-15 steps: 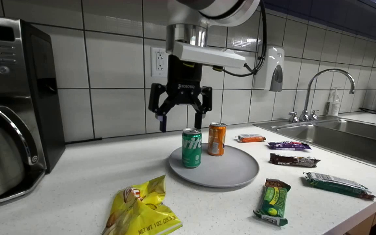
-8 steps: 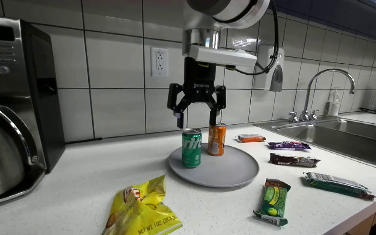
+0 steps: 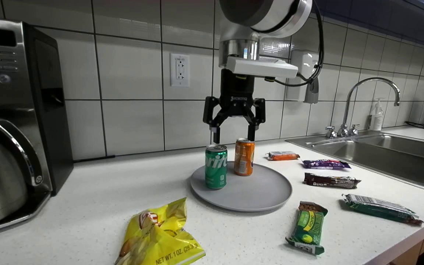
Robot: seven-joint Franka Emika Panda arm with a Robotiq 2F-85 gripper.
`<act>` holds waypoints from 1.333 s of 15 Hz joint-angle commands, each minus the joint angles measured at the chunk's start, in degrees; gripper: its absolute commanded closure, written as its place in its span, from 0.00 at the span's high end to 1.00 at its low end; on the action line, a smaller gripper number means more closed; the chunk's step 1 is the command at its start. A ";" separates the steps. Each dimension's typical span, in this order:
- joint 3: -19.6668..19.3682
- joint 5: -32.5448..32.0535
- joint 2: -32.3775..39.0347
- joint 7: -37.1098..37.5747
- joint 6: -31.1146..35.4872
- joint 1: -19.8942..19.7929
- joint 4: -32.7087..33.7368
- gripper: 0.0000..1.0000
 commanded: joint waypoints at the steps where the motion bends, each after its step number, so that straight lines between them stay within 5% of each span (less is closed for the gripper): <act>1: 0.39 0.61 0.10 -1.45 -1.06 -0.90 0.82 1.00; 20: 0.09 0.08 4.25 -0.55 -0.11 -0.24 4.16 1.00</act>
